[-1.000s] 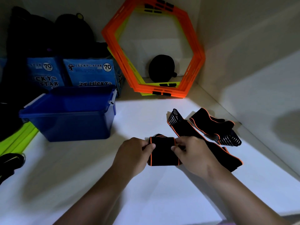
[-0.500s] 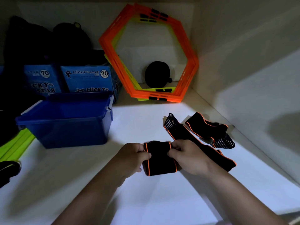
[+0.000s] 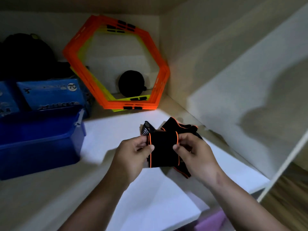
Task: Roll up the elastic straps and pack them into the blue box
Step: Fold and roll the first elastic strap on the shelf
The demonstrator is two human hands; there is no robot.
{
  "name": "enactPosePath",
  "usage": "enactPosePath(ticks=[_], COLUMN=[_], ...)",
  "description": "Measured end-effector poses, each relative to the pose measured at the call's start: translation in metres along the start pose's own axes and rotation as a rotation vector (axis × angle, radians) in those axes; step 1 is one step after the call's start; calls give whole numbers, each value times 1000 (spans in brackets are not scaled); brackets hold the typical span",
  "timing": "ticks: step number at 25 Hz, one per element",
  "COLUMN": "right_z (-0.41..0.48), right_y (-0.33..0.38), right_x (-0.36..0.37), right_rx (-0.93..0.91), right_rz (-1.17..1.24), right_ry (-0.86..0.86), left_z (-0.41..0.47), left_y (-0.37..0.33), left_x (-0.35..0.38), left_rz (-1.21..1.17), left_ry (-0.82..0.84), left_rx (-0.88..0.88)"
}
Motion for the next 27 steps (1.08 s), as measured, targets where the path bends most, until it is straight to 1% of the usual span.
enactPosePath(ticks=[3,5,7,10,12,15,17,20,22,24,25,27], right_z=[-12,-23,-35,-54,-65,-81,-91,-104,-106,-102,-99,-88], right_y=[-6,-10,-10,-2,-3,-12,-18,-22,-27,-33,-35,-40], right_x=[-50,-87,-119,-155,-166,-169,-164,-151,-144,-141,-141,-142], right_rx=[31,71,72,50,34,18,-7,-90,-108,-88,-83,-76], right_rz=[-32,-90,-233,-547,-669,-687,-744,-894,-946,-984,-1004,-1033], right_ry=[-91,-159,-193,-219,-237,-239,-201,-131,-90,-70,-59,-39], left_z=[7,10,12,14,15,17,21,20,12,-1,-5,-1], left_y=[-9,-14,-16,-16,-14,-6,-3,-10,-19,-26,-26,-25], left_x=[47,83,118,161,183,206,213,217,217,221,224,232], left_rz=[-26,7,70,125,164,222,288,492,588,634,658,718], left_ry=[77,137,181,225,241,257,238,180,130,138,154,173], left_rx=[-7,19,62,86,100,98,116,256,413,565,608,622])
Point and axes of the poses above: each hand's wrist, its own z-axis towards the middle knuckle, its own x-axis out of the palm, y = z × x, the point moved 8 cm from there along z, towards the middle knuckle, and after that the axes turned 10 degrees about -x, right-handed, at the moved point
